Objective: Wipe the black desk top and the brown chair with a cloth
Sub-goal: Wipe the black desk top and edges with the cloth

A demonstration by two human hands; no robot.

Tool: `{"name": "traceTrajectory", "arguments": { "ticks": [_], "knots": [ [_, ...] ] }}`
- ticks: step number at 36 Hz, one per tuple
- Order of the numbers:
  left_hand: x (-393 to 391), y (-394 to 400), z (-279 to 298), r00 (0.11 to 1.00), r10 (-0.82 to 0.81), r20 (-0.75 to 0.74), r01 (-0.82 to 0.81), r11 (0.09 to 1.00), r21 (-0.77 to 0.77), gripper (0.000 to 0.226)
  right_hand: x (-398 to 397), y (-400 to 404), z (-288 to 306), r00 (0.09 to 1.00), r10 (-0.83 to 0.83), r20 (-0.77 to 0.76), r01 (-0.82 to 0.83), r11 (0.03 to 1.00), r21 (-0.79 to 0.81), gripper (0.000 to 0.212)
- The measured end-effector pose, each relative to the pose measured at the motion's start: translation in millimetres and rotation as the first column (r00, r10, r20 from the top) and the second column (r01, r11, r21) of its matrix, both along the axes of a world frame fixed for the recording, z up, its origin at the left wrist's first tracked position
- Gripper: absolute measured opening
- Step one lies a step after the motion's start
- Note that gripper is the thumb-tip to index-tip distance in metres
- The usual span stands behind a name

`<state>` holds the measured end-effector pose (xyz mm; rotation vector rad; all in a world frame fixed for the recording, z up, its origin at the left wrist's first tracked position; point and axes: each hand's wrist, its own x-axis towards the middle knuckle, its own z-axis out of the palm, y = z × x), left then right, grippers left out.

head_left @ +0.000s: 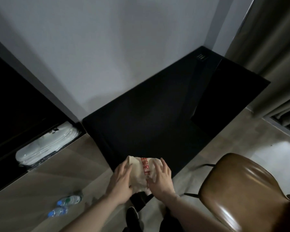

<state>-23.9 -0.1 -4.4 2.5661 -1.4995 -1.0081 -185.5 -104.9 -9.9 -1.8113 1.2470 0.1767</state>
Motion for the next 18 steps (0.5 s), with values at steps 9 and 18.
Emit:
{"name": "traceTrajectory", "arguments": {
  "ticks": [9, 18],
  "knots": [
    [-67.0, -56.2, -26.9, 0.993, -0.068, 0.096, 0.036, 0.952, 0.305, 0.115, -94.1, -55.5, -5.8, 0.983, 0.076, -0.168, -0.096, 0.989, -0.111, 0.083],
    [-43.8, -51.9, -41.1, 0.992, -0.036, 0.122, -0.017, 0.914, 0.405, 0.115, -99.2, -86.8, 3.4, 0.96, 0.137, -0.243, -0.173, 0.976, -0.135, 0.086]
  ]
}}
